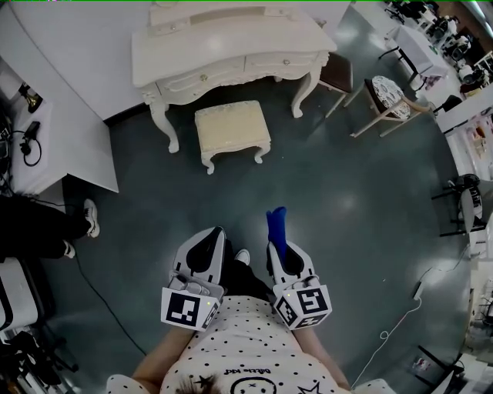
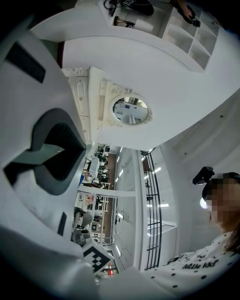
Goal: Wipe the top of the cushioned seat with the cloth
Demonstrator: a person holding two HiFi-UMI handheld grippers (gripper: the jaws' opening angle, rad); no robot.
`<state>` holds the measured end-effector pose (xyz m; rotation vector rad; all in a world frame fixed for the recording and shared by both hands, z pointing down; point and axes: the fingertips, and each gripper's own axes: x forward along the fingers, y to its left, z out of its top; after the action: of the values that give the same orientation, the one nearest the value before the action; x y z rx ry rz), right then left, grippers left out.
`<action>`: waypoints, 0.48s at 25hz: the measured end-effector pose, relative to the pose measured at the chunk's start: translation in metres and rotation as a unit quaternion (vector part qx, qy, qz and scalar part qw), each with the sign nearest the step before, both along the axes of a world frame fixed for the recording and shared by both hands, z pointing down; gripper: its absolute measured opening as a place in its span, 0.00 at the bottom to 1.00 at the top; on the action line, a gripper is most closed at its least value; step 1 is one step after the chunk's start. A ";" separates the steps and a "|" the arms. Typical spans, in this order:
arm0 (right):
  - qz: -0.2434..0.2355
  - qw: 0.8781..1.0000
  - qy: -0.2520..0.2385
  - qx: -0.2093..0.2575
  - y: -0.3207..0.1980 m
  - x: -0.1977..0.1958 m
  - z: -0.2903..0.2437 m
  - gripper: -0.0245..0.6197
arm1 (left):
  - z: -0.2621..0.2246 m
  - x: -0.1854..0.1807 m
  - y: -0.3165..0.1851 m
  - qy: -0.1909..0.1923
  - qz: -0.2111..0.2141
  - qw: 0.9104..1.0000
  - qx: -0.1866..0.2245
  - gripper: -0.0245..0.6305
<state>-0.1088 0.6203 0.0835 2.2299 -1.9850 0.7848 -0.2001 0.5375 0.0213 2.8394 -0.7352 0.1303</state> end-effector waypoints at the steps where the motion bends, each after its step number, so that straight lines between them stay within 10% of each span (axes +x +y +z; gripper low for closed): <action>1: -0.001 1.000 0.000 0.000 -0.005 0.000 0.000 0.13 | 0.001 0.000 -0.006 0.001 0.000 1.000 -0.001 0.04; 12: 0.029 0.999 0.030 0.014 -0.091 0.023 -0.017 0.13 | -0.010 0.028 -0.101 0.026 0.028 0.999 -0.007 0.03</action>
<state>-0.0857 0.5294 0.0666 2.3085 -1.9239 0.6917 -0.1722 0.4366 0.0117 2.8391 -0.6402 0.0694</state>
